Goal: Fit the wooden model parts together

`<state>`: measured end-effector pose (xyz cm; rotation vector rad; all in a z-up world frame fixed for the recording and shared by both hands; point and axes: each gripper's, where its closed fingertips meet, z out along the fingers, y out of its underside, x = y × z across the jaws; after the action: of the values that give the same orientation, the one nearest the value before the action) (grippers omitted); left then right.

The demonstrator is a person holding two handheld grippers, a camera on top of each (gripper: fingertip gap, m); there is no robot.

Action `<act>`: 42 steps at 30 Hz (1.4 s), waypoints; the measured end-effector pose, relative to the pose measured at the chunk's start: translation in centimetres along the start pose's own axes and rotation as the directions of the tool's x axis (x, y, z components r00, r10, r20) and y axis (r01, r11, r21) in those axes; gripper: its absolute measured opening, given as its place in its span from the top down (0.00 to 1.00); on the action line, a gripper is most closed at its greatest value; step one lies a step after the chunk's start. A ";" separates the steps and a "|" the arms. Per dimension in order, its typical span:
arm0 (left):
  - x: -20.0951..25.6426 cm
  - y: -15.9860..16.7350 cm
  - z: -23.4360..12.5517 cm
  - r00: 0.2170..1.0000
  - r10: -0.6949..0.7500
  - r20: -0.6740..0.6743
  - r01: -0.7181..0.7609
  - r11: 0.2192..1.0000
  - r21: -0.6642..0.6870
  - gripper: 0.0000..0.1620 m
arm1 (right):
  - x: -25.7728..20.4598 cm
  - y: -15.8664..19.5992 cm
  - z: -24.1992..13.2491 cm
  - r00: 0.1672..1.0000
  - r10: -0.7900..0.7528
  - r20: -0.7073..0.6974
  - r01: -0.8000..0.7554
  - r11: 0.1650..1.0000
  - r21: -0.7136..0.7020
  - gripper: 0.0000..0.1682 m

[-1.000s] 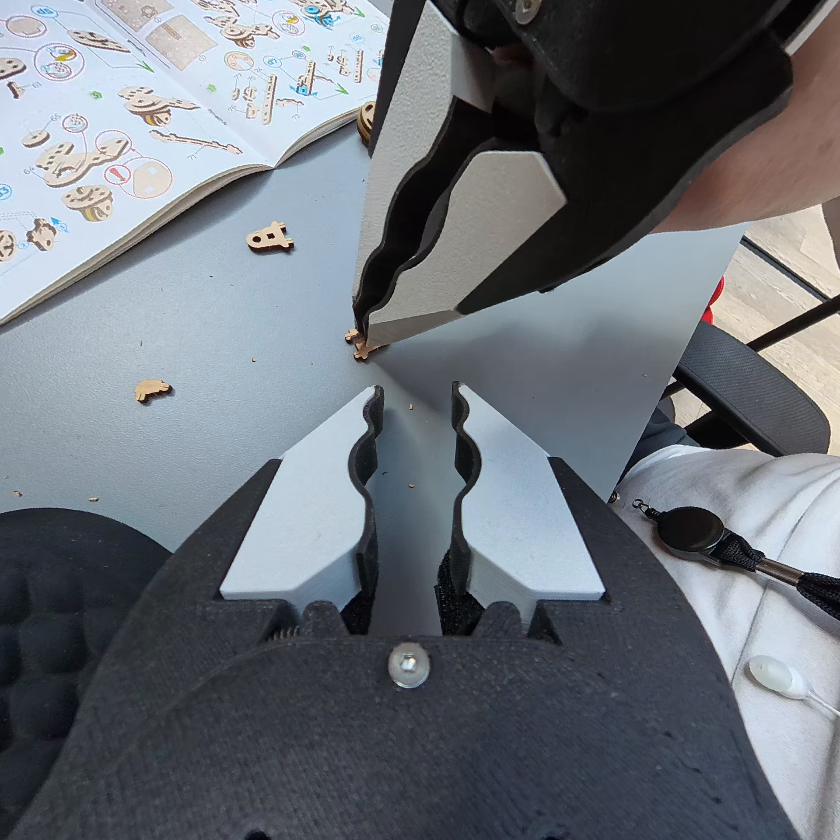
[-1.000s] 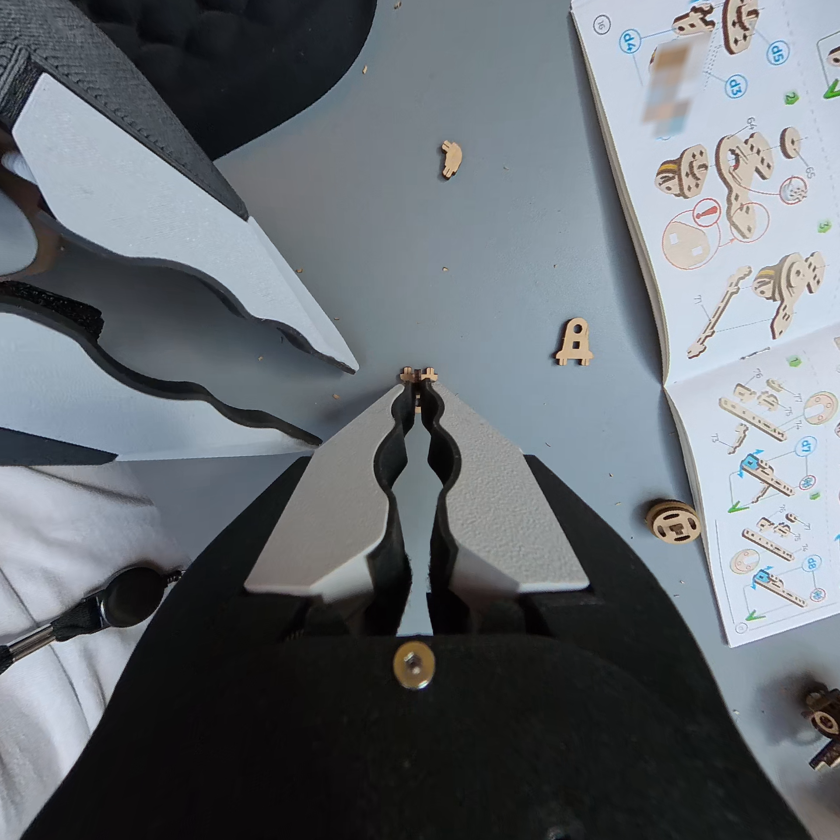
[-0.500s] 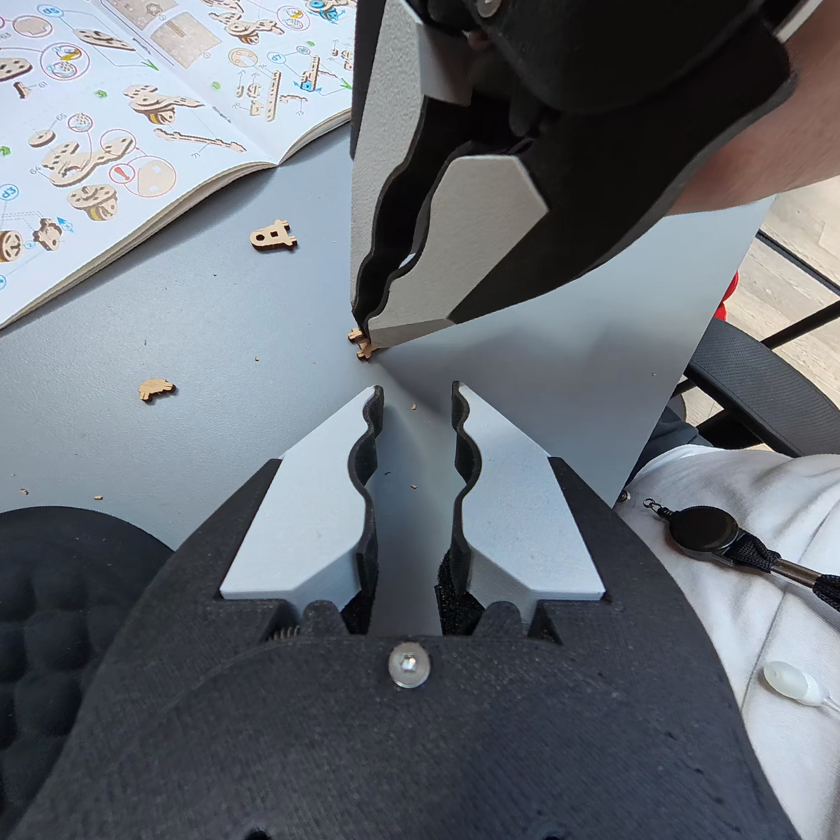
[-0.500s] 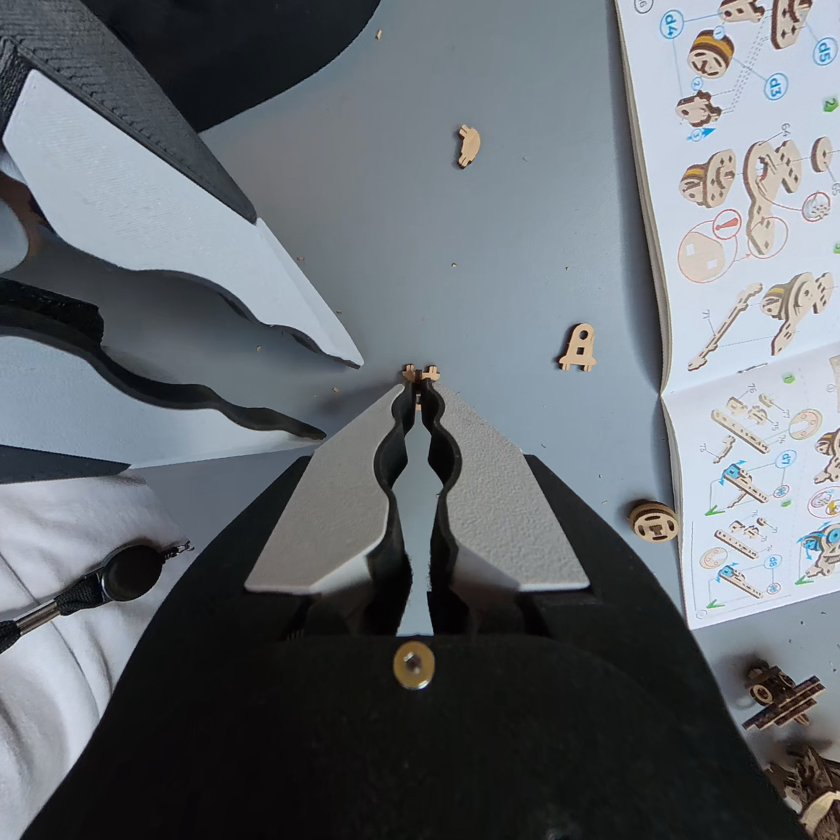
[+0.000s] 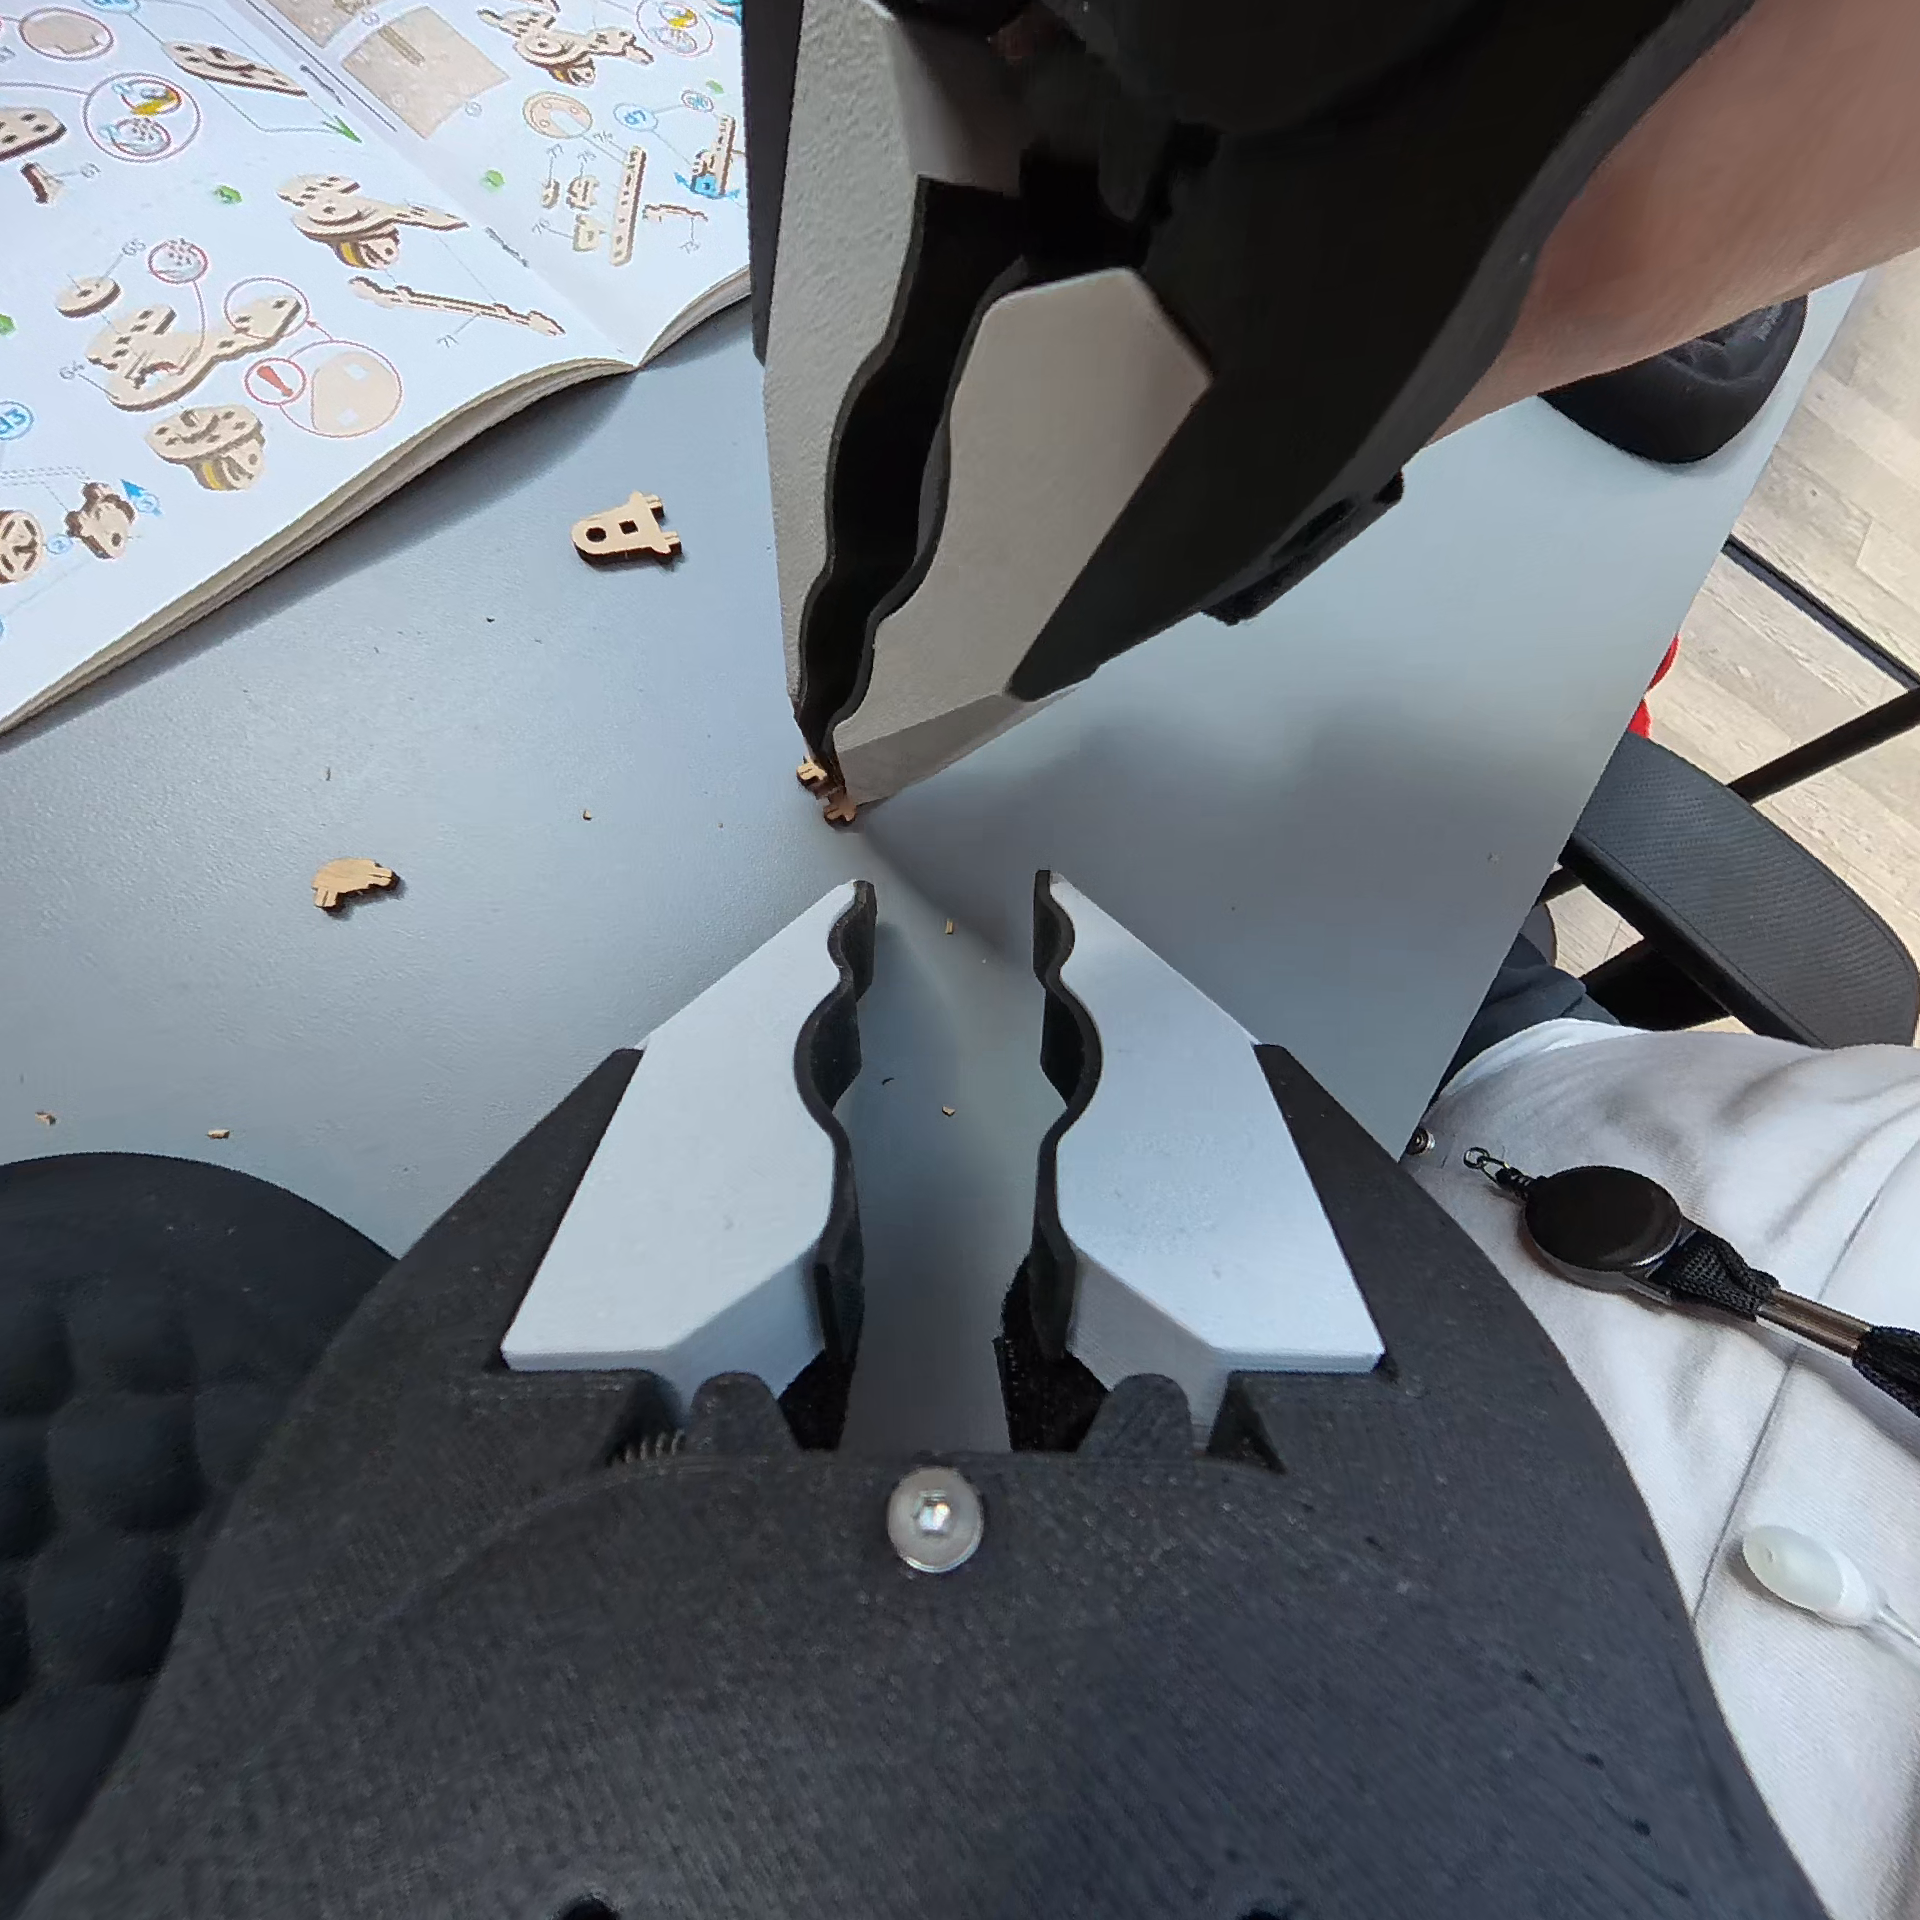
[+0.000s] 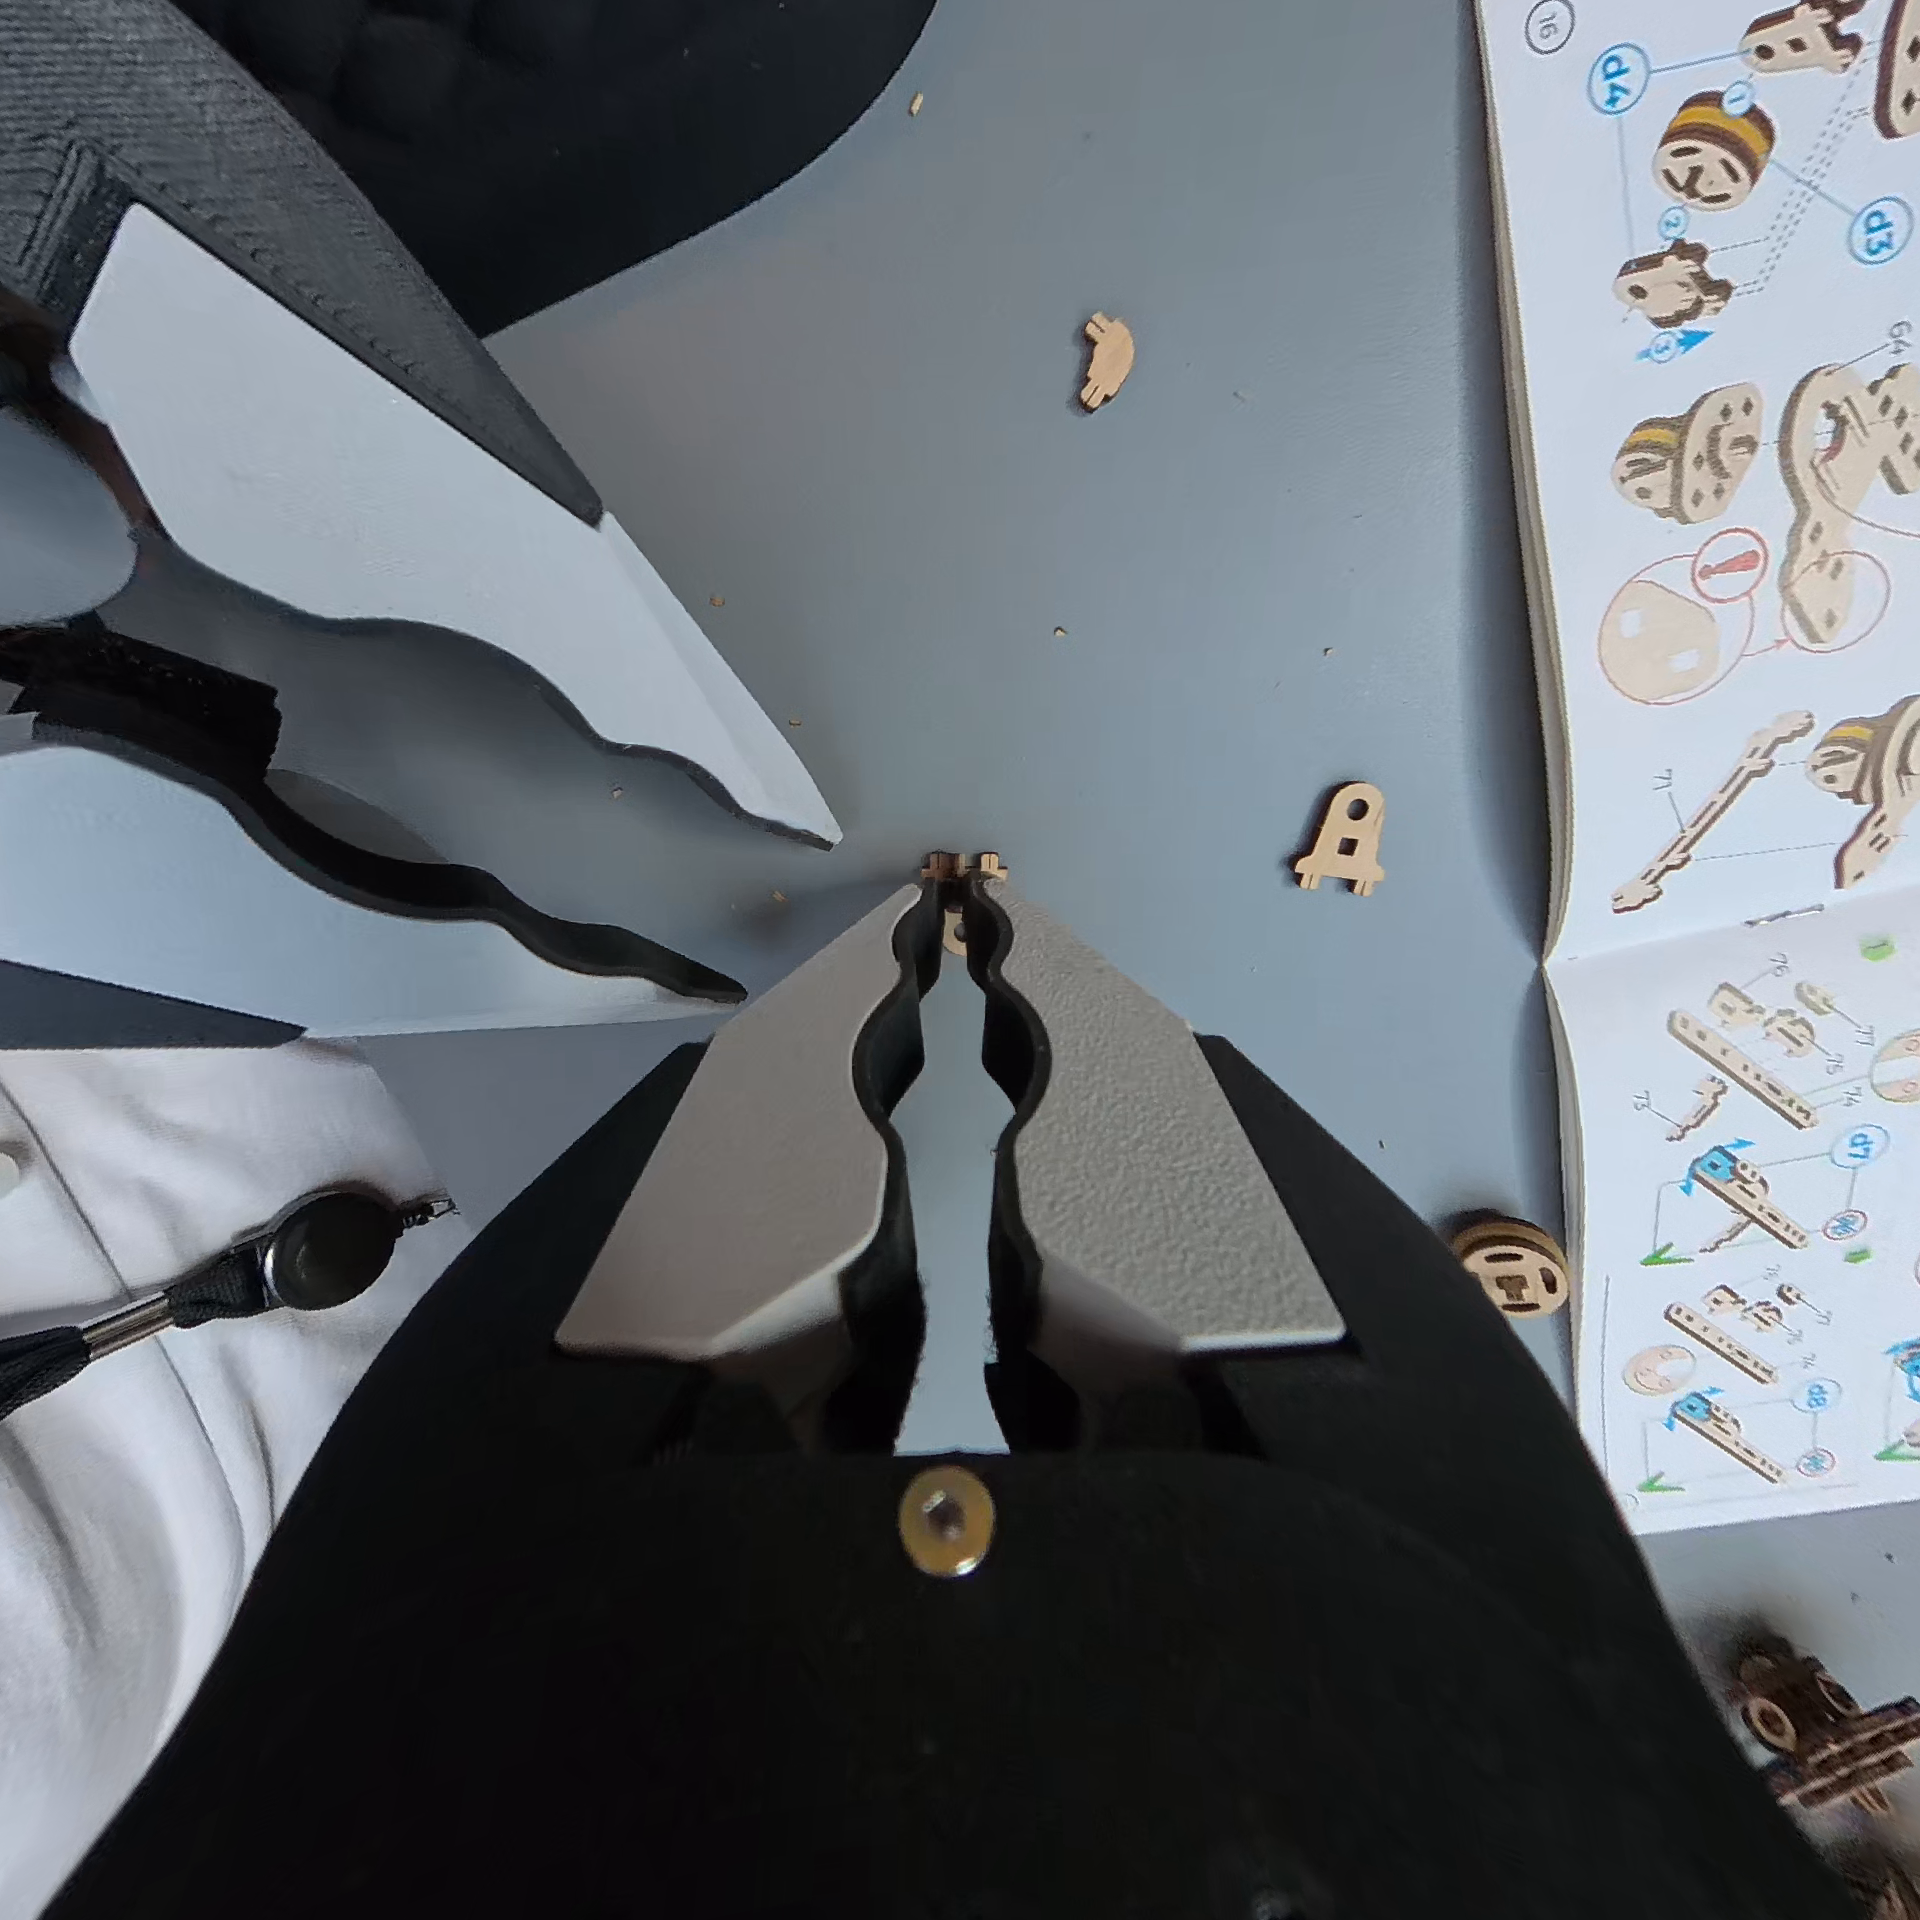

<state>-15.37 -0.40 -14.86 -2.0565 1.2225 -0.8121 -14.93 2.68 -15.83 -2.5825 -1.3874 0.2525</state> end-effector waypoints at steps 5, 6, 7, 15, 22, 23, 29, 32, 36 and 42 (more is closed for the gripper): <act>0.0 0.0 0.0 1.000 -0.004 -0.005 0.004 1.000 0.000 0.82 | -0.3 0.1 -0.4 0.995 0.061 0.083 -0.068 0.994 0.087 0.93; 0.0 0.0 0.0 1.000 -0.002 -0.003 0.002 1.000 -0.002 0.82 | 0.0 0.0 -0.7 0.996 0.054 0.070 -0.061 0.993 0.100 0.92; 0.1 0.1 0.0 1.000 0.000 -0.002 0.000 1.000 -0.004 0.82 | 0.0 0.0 -0.9 0.997 0.040 0.064 -0.047 0.993 0.107 0.93; 0.0 0.2 0.1 1.000 0.002 0.005 -0.002 1.000 -0.010 0.82 | -0.3 -0.2 -1.1 0.990 -0.139 0.001 0.138 0.988 0.073 0.96; 0.1 0.1 0.0 1.000 -0.006 -0.008 0.006 1.000 -0.008 0.82 | -0.6 -0.1 -0.5 0.981 -0.192 -0.015 0.192 0.981 0.007 0.95; 0.1 0.1 0.0 1.000 -0.006 -0.009 0.006 1.000 -0.007 0.82 | -0.6 -0.1 -0.5 0.982 -0.187 -0.012 0.187 0.982 0.004 0.95; 0.2 0.1 -0.1 1.000 -0.013 -0.020 0.013 1.000 -0.003 0.83 | -0.8 0.0 -0.2 0.982 -0.191 0.000 0.191 0.982 -0.006 0.98; 0.2 0.1 -0.1 1.000 -0.014 -0.024 0.014 1.000 -0.002 0.83 | -0.8 0.1 -0.2 0.983 -0.181 0.014 0.181 0.983 -0.011 0.98; 0.2 0.1 0.0 1.000 -0.009 -0.022 0.009 1.000 -0.003 0.83 | -0.8 0.2 -0.2 0.987 -0.145 0.071 0.145 0.989 -0.002 0.98; 0.2 0.1 0.0 1.000 0.003 -0.012 -0.003 1.000 -0.002 0.83 | -0.8 0.3 -0.1 0.983 -0.153 0.099 0.153 0.988 0.008 0.98</act>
<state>-15.37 -0.63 -14.88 -2.0542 1.2332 -0.8233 -15.14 1.83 -15.72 -2.4773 -1.6100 0.3614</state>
